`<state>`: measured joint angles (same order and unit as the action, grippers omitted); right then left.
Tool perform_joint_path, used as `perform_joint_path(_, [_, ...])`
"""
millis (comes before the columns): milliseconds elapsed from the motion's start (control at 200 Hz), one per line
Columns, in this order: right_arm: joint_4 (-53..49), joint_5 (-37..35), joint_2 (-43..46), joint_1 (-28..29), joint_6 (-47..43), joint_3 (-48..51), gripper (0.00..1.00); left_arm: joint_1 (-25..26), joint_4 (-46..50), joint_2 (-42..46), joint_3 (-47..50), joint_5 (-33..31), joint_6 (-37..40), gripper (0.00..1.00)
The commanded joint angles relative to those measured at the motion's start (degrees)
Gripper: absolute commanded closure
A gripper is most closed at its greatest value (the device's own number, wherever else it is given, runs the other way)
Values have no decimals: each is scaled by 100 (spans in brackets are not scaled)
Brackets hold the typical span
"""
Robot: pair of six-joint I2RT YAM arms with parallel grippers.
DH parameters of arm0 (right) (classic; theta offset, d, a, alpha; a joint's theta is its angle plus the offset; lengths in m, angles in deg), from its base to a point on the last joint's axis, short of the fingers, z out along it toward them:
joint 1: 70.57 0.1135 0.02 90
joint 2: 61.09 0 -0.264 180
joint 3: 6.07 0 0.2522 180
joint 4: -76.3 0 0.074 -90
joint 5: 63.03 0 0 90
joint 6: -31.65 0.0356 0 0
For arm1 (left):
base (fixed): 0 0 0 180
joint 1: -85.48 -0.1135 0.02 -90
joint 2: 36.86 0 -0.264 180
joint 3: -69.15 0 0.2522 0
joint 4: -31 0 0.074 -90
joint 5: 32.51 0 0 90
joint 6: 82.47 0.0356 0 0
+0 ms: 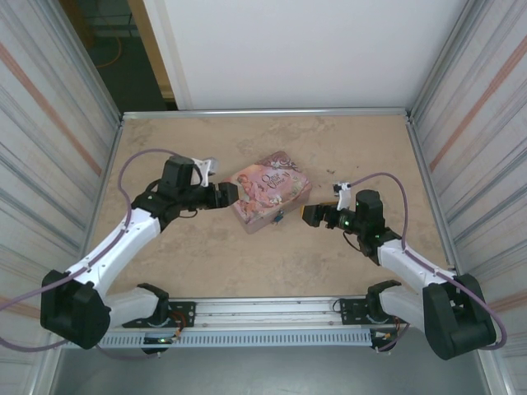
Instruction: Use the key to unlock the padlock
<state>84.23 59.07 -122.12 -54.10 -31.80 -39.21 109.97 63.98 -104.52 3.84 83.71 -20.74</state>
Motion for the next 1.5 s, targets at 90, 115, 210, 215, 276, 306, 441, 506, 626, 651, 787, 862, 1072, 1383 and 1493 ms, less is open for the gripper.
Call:
perform_joint_path(90, [606,345,-21,-30,96,202,1,253,-170,-413,-436,268,120,36])
perform_joint_path(115, [660,360,-43,-30,102,222,1,282,-186,-466,-466,266,116,37])
perform_joint_path(210, [804,426,-147,-24,107,281,1,330,-281,-656,-544,275,86,37])
perform_joint_path(215, [807,432,-155,-23,106,283,1,329,-284,-672,-551,277,86,37])
perform_joint_path(276, [887,486,-241,-13,106,294,1,345,-330,-800,-599,301,56,38])
perform_joint_path(306, [954,527,-285,-7,105,294,1,352,-353,-870,-617,318,52,38])
perform_joint_path(441, [1120,540,-450,73,80,308,1,377,-391,-1168,-706,373,11,39])
perform_joint_path(506, [1178,519,-526,113,49,318,0,389,-423,-1302,-729,412,-9,39])
perform_joint_path(626, [1291,525,-688,155,9,340,0,407,-544,-1520,-725,496,-47,40])
perform_joint_path(651, [1316,521,-718,160,0,345,0,407,-561,-1566,-725,511,-59,40])
perform_joint_path(787, [1540,547,-913,198,-18,391,0,408,-668,-1779,-707,555,-98,40])
perform_joint_path(862, [1635,561,-1017,245,-39,400,0,407,-694,-1878,-683,560,-113,40])
perform_joint_path(1072, [1852,574,-1385,365,-106,327,0,416,-735,-2099,-587,551,-139,41])
perform_joint_path(1383, [2030,635,-1787,470,-246,165,2,407,-764,-2259,-357,516,-172,42])
perform_joint_path(1493, [2160,672,-1943,511,-270,115,3,412,-758,-2285,-288,490,-179,42])
